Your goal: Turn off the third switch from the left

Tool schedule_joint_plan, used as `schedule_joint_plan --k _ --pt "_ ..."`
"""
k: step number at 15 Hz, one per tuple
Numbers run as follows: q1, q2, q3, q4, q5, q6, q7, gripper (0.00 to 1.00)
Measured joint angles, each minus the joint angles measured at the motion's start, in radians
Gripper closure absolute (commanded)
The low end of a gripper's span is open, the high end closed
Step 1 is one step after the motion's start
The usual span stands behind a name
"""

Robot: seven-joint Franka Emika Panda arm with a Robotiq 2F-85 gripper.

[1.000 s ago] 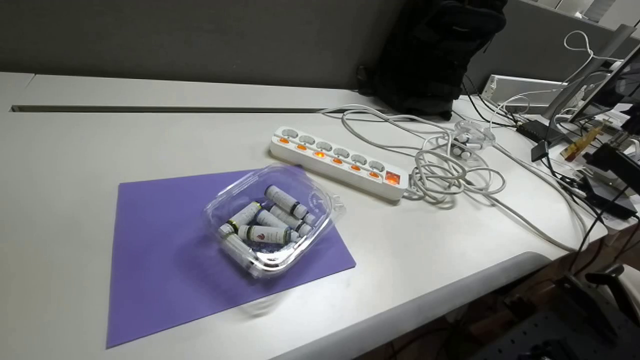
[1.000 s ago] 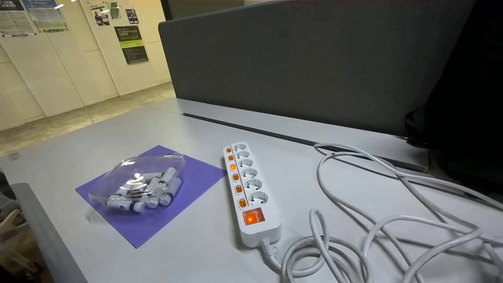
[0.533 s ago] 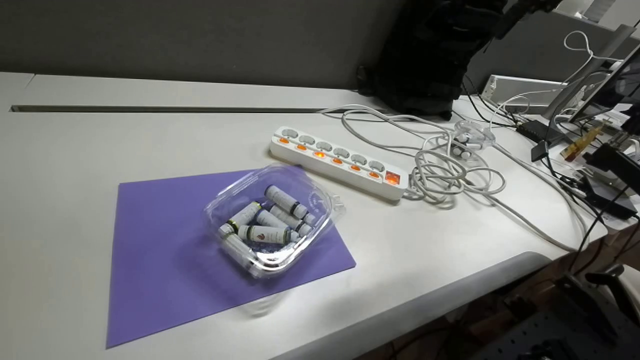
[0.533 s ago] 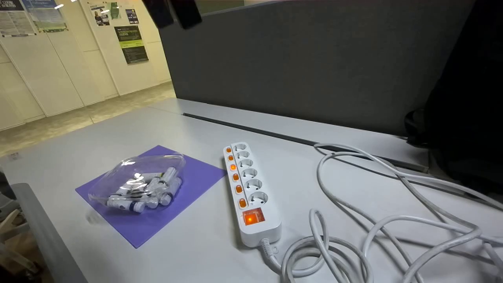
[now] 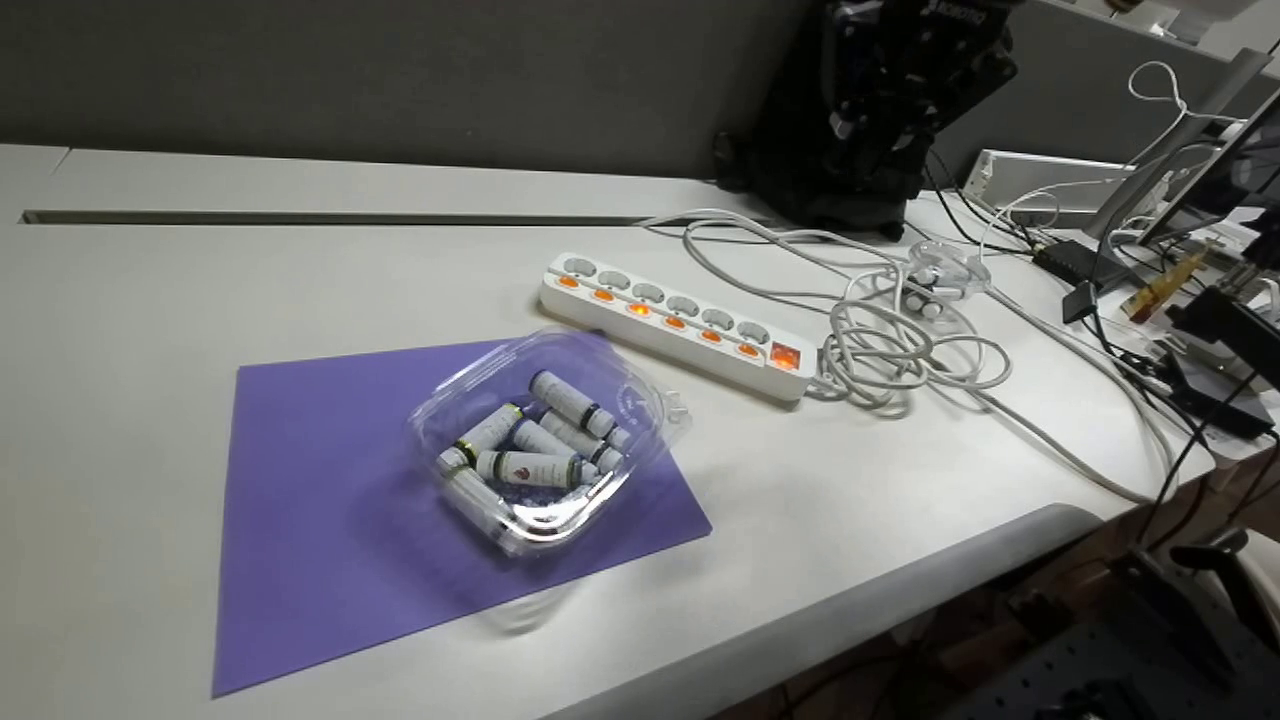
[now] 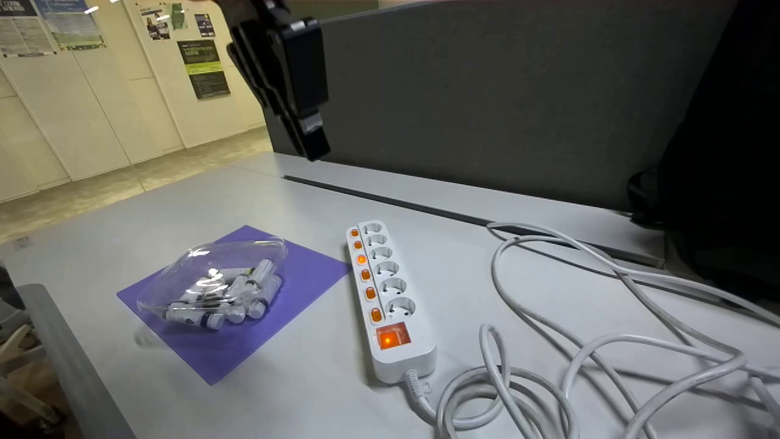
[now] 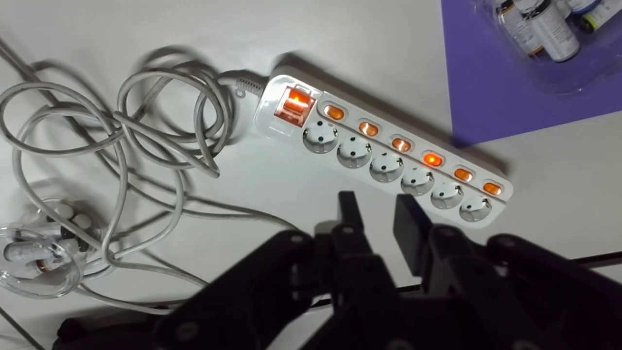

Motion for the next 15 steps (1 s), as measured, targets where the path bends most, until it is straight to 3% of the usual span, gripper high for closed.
schedule_joint_plan --k 6,15 --pt "0.007 0.115 0.002 0.037 -0.010 0.012 0.012 0.99" --pt "0.009 0.145 -0.012 0.045 -0.009 0.043 0.021 1.00"
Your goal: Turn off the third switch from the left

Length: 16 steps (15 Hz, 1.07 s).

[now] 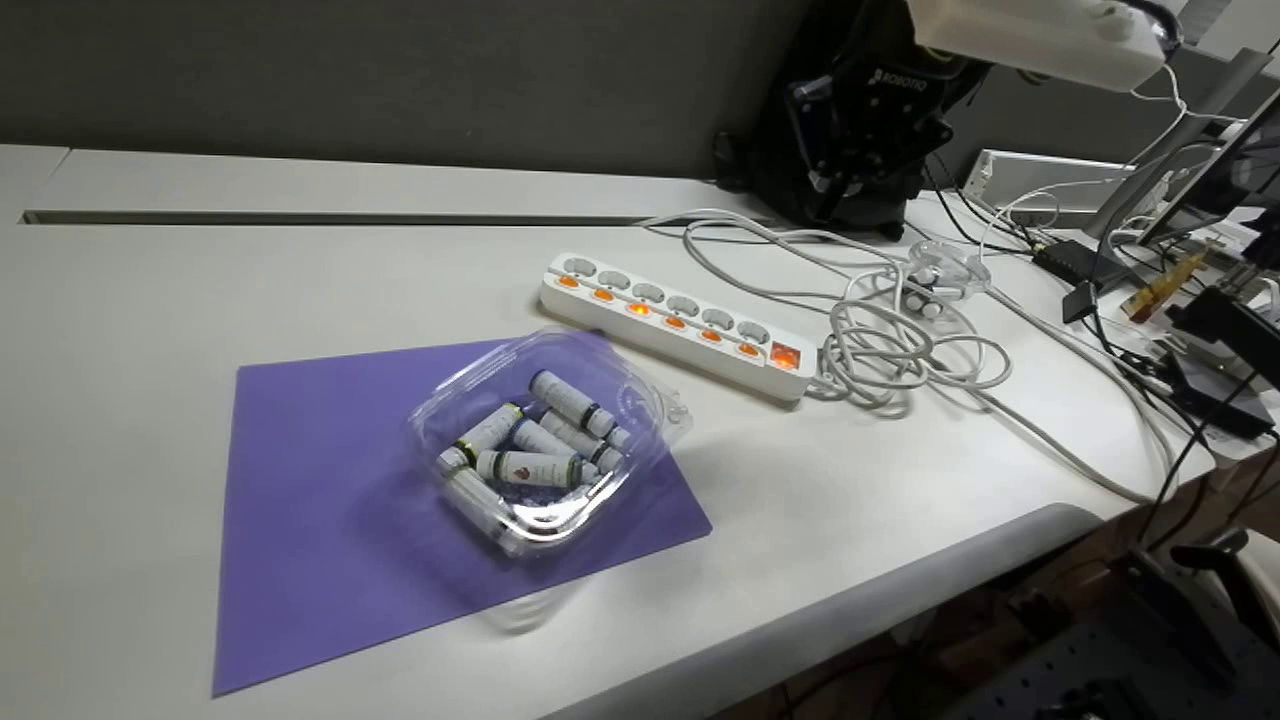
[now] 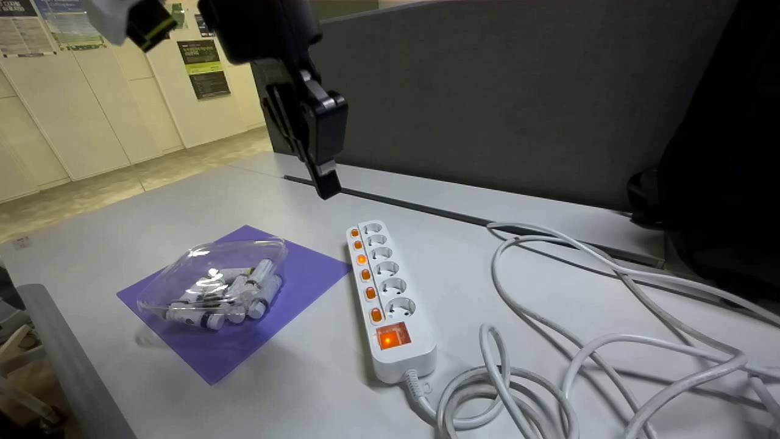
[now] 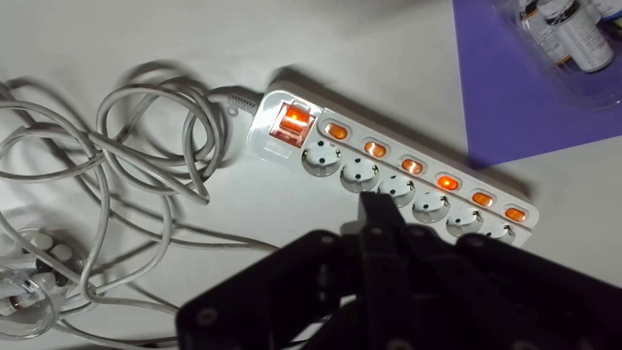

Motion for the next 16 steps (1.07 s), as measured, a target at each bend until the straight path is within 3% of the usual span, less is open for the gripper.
schedule_joint_plan --k 6,16 --pt "0.004 0.171 -0.032 0.061 0.003 0.079 0.042 1.00" --pt "0.084 0.395 -0.052 0.187 0.074 0.118 0.040 1.00"
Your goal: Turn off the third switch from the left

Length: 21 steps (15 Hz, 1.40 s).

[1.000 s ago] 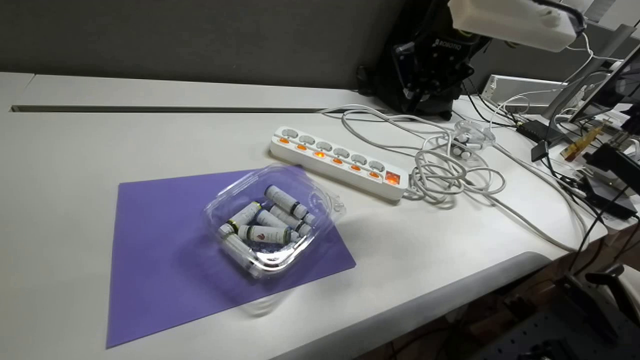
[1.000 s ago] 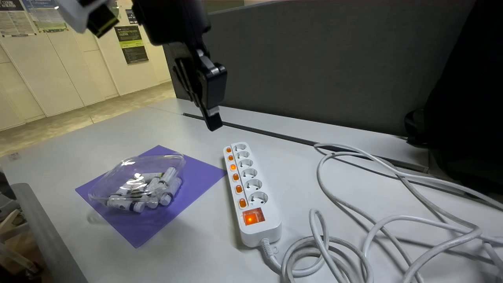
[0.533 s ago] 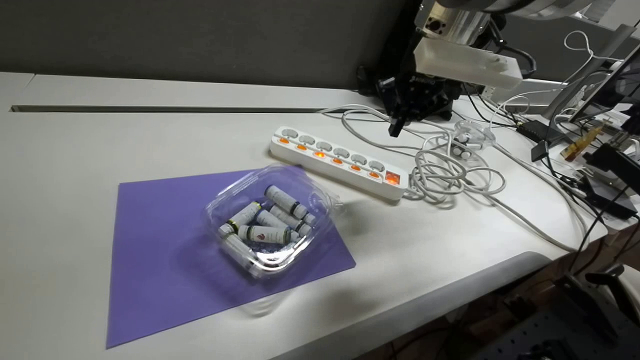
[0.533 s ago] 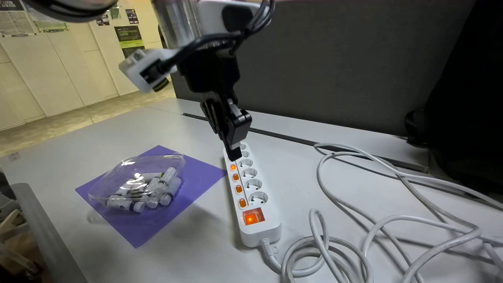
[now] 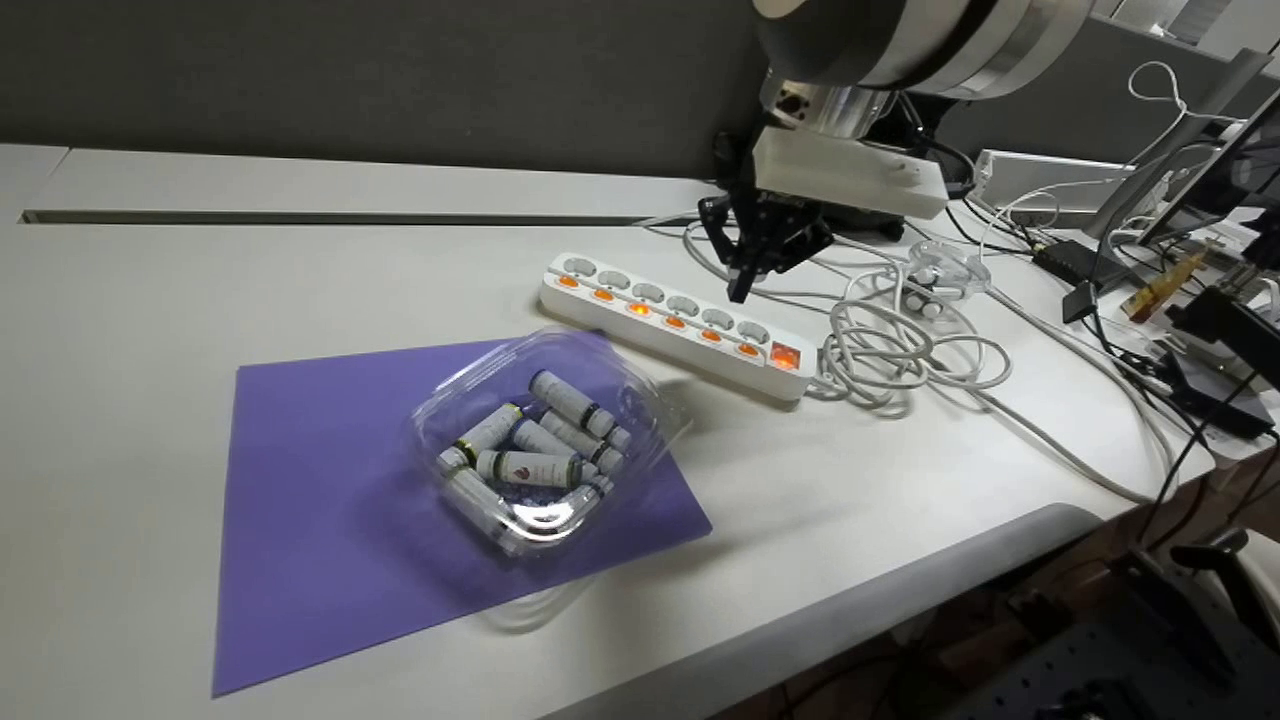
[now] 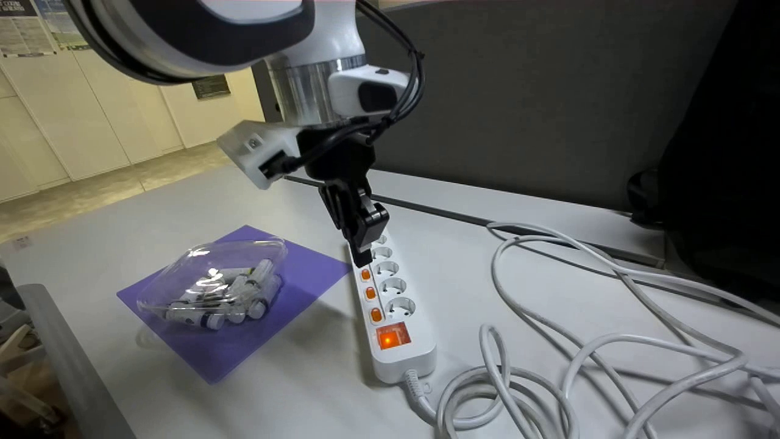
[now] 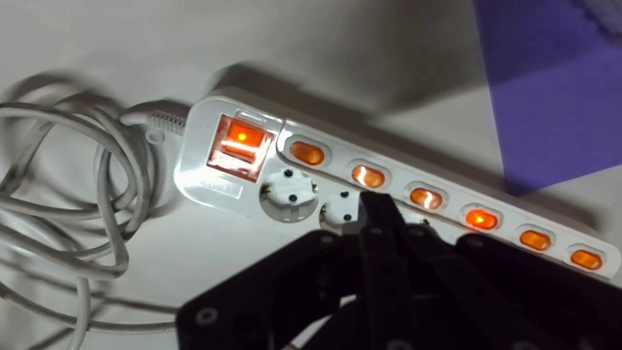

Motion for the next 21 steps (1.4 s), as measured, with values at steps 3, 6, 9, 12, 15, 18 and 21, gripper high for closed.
schedule_joint_plan --k 3,6,9,12,15,18,21 --pt "0.016 0.040 0.006 0.025 0.042 0.037 -0.018 1.00" --pt "0.022 0.075 0.021 0.058 0.077 0.044 -0.036 1.00" --pt "0.029 0.107 0.039 0.093 0.103 0.048 -0.051 1.00" --pt "0.040 0.128 0.047 0.124 0.108 0.052 -0.052 1.00" --pt "0.046 0.150 0.047 0.148 0.108 0.053 -0.052 1.00" --pt "0.050 0.177 0.047 0.170 0.108 0.053 -0.052 1.00" --pt "0.055 0.205 0.047 0.188 0.108 0.053 -0.052 1.00"
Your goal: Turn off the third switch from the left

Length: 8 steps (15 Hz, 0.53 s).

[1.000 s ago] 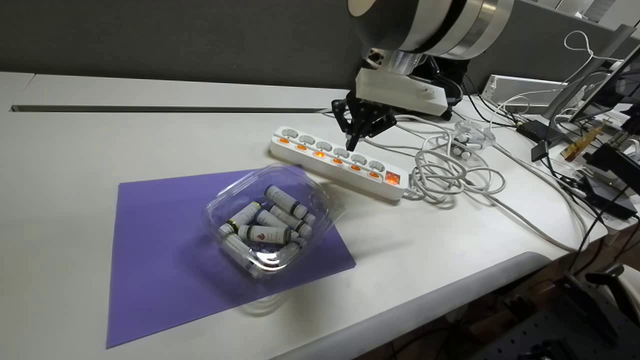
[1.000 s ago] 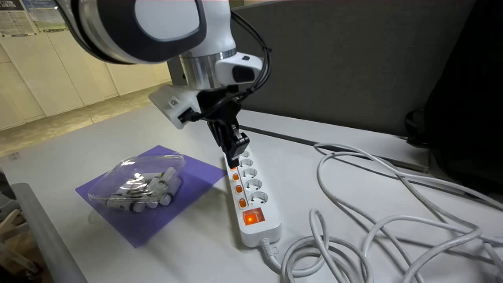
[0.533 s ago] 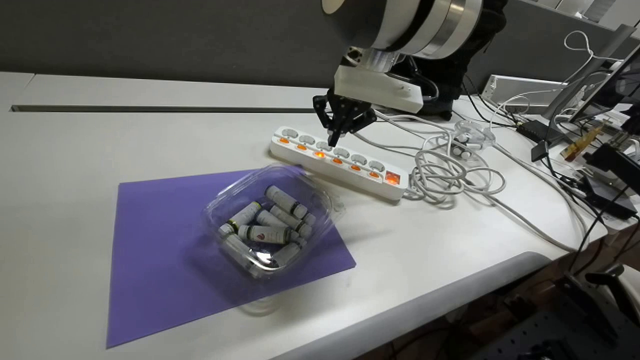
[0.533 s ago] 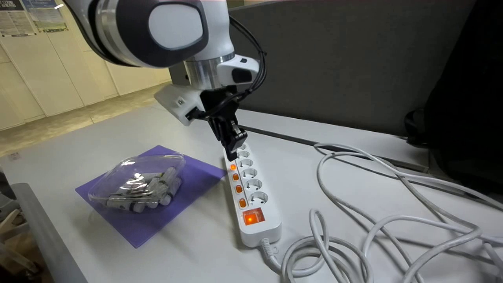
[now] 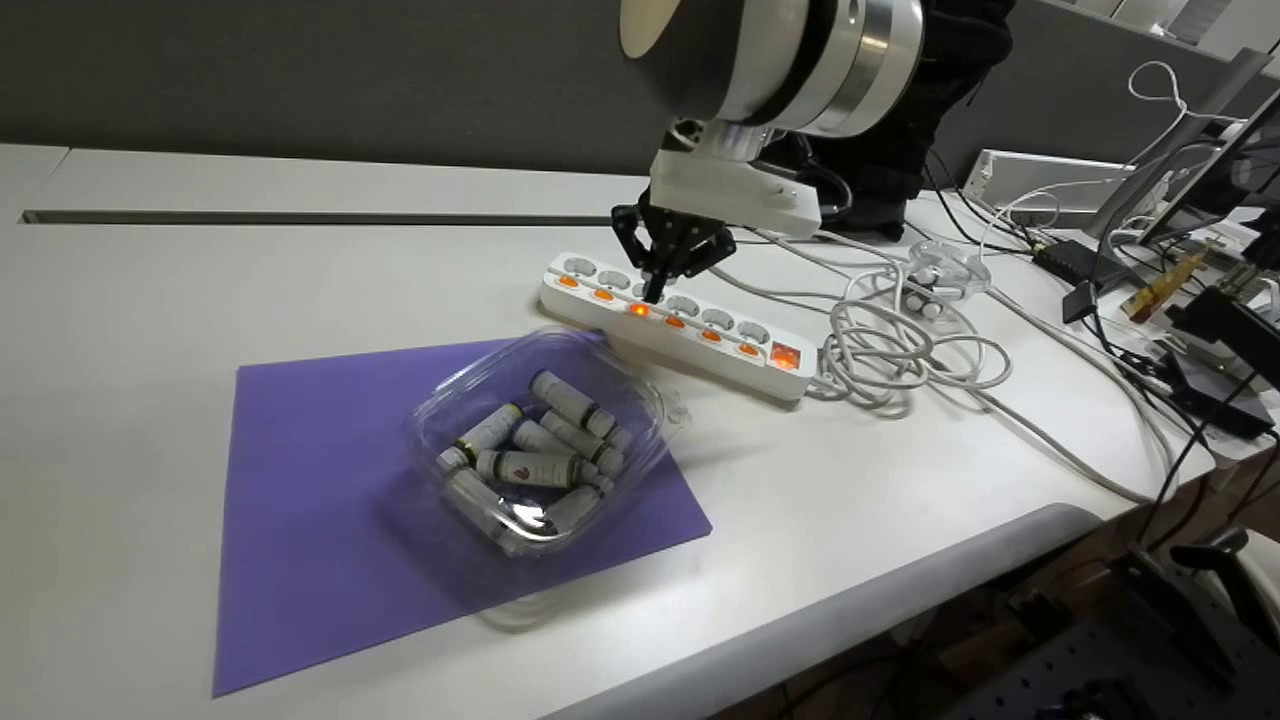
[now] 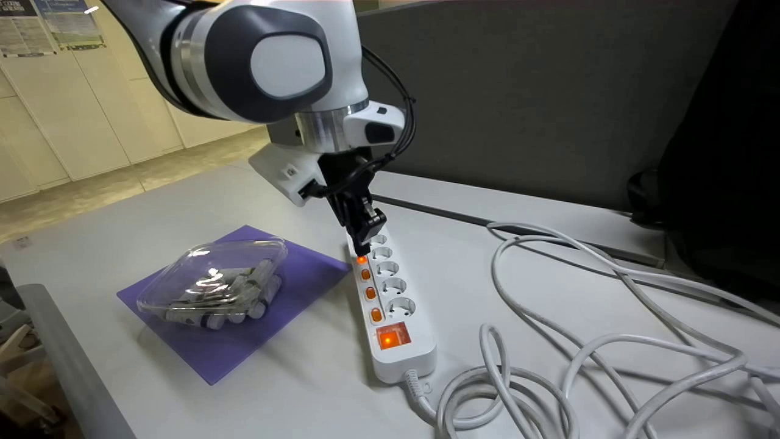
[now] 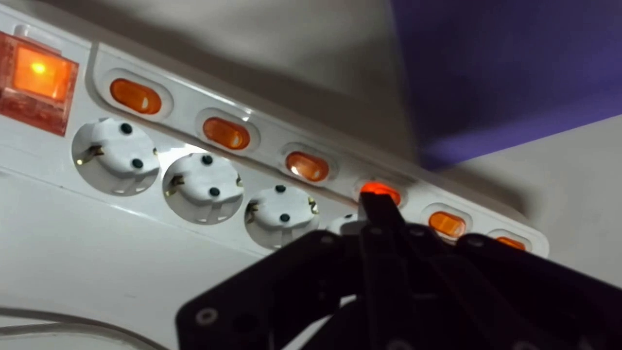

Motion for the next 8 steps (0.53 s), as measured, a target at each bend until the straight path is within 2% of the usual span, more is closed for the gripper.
schedule_joint_plan --k 8 --pt "0.017 0.034 -0.008 0.028 0.000 -0.009 0.000 1.00"
